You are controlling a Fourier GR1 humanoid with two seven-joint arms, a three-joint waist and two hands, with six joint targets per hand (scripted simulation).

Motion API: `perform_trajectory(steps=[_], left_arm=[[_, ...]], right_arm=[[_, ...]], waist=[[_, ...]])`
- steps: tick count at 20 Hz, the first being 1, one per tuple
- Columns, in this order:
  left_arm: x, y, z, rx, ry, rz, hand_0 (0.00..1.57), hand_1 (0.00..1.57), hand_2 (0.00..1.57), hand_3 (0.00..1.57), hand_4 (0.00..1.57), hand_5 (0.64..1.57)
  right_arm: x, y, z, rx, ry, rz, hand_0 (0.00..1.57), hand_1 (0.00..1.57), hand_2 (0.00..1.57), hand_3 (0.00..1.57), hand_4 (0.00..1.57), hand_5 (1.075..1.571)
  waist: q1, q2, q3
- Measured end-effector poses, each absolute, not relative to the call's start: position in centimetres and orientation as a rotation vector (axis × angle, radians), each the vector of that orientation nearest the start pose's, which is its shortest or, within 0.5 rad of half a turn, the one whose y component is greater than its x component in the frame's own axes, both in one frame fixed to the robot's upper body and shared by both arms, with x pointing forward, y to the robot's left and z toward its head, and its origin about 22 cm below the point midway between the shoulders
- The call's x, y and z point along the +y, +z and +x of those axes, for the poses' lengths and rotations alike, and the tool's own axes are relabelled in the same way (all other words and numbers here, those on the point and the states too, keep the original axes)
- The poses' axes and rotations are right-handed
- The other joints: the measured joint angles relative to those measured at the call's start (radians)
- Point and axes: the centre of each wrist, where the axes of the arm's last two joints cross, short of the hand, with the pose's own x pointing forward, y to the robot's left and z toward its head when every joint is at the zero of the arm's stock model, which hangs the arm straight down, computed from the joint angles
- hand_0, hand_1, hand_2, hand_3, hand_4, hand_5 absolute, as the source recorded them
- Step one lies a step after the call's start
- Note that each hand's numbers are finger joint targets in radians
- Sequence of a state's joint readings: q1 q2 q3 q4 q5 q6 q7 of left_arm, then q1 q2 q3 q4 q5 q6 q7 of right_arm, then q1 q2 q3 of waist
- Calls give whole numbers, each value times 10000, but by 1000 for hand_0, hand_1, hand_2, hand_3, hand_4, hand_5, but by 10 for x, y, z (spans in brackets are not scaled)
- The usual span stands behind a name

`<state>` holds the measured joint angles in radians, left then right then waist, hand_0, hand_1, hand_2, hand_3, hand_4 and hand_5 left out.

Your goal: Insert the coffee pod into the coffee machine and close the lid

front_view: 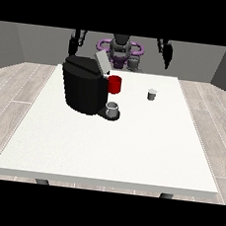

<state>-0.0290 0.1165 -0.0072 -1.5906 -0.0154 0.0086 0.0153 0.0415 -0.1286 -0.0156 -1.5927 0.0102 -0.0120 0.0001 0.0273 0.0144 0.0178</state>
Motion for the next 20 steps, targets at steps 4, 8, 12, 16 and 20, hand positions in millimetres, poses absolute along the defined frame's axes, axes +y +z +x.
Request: perform_trajectory(steps=[4,8,12,16,20], left_arm=[[256,9,242,-16281,-1130,633,0,0,0,0,264,1571],[264,1,231,-16599,-1421,294,0,0,0,0,320,1571],[272,6,232,-16590,-2434,767,0,0,0,0,0,1571],[294,11,247,-16358,-2930,1388,0,0,0,0,0,1571],[307,15,267,-15957,-3081,1654,0,0,0,0,0,1571]], right_arm=[[-266,-5,230,-15191,627,-1014,0,0,0,0,128,1571],[-269,-9,226,-15480,-224,-1182,0,0,0,0,95,1571],[-265,-7,230,-15988,-928,-1576,0,0,0,0,217,1571],[-252,-6,232,-16402,-1121,-1470,0,0,0,0,158,1571],[-241,0,239,-16738,-1058,-1311,0,0,0,0,168,1571]], waist=[[-33,-208,-113],[-158,-435,-152],[-283,-489,-167],[-582,-235,-175],[-894,176,-177]])
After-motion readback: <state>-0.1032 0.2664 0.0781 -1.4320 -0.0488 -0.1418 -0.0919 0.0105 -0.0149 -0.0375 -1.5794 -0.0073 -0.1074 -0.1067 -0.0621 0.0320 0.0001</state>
